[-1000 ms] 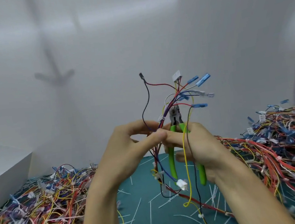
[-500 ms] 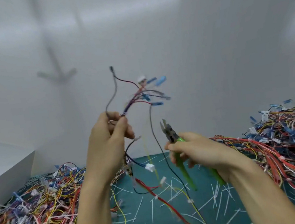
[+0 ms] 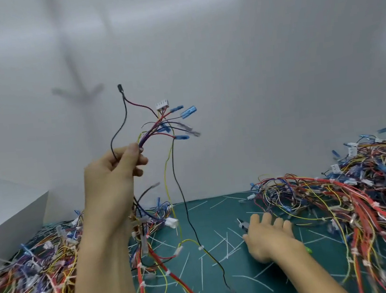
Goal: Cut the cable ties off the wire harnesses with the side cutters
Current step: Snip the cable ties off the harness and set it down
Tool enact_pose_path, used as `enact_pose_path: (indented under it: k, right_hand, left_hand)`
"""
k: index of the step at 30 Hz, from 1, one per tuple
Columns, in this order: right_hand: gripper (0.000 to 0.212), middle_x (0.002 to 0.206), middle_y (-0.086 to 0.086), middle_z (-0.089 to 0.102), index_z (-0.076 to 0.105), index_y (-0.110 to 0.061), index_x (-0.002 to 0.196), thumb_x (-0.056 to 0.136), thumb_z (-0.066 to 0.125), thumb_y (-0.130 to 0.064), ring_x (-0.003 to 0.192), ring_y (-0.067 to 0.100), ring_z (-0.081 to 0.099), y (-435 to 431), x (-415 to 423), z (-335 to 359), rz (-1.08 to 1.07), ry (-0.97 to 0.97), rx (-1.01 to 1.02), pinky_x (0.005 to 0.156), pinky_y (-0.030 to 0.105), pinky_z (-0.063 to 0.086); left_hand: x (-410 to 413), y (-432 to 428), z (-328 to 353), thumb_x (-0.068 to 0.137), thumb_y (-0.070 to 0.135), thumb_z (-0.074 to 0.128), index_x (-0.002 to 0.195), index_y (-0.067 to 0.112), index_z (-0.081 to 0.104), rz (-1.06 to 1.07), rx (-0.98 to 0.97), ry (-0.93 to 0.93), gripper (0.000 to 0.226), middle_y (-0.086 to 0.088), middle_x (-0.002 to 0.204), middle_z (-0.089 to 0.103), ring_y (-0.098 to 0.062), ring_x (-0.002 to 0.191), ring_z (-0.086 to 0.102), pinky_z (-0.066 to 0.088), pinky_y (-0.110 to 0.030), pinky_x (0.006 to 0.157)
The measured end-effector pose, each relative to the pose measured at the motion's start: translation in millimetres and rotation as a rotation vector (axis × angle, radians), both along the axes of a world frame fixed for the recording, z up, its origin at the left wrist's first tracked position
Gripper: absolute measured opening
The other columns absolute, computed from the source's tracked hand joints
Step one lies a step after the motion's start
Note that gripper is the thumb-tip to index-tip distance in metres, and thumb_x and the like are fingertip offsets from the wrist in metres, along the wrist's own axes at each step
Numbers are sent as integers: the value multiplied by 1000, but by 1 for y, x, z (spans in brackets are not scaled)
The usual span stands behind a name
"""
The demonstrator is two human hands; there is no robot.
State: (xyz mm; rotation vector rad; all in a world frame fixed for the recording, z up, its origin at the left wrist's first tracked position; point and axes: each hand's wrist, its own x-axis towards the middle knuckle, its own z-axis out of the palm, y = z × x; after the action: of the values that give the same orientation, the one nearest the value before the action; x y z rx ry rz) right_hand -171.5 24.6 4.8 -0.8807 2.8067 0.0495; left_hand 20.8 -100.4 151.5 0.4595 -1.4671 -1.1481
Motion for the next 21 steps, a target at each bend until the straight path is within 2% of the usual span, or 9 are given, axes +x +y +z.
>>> enact_pose_path:
  k: [3, 8, 12, 16, 19, 21]
  right_hand:
    - [48, 147, 17, 32, 29, -12, 139, 101, 39, -39, 134, 37, 32, -2, 1, -9, 18, 81, 26, 108, 47, 25]
    - [51, 145, 15, 35, 30, -13, 140, 103, 31, -47, 134, 32, 29, -4, 1, -17, 44, 135, 1, 107, 48, 29]
    - [52, 144, 13, 35, 30, -14, 140, 102, 29, -50, 133, 30, 29, -4, 0, -21, 39, 140, -38, 108, 47, 28]
    - [61, 141, 11, 38, 33, -15, 138, 99, 28, -61, 131, 29, 32, -3, 0, -21, 20, 129, -58, 107, 46, 29]
    - [67, 145, 12, 37, 31, -13, 143, 98, 29, -63, 134, 30, 31, -3, 4, -4, 1, 163, -168, 108, 45, 30]
    - [61, 142, 11, 41, 36, -14, 139, 100, 31, -59, 131, 29, 34, -3, 6, 18, 15, 216, -335, 105, 44, 33]
  left_hand:
    - [-4, 1, -2, 94, 20, 63, 80, 15, 69, -62, 84, -5, 16, 9, 67, 74, -4, 60, 62, 49, -13, 63]
    - [-10, 8, 1, 94, 15, 62, 80, 13, 69, -179, 182, 14, 16, 5, 71, 76, -3, 59, 67, 47, -8, 54]
    - [-16, 15, 2, 94, 8, 59, 85, 7, 66, -274, 243, 47, 12, -1, 79, 77, -8, 70, 71, 53, -19, 73]
    - [-23, 26, 4, 92, 1, 57, 85, 5, 62, -384, 321, 132, 9, -5, 81, 77, -11, 69, 68, 50, -20, 72]
    - [-28, 34, 5, 91, -1, 56, 83, 7, 59, -477, 339, 166, 12, -5, 84, 76, -10, 70, 67, 51, -16, 72]
    - [-32, 40, 5, 90, -2, 56, 82, 8, 58, -522, 324, 163, 13, -4, 85, 76, -8, 73, 68, 51, -14, 70]
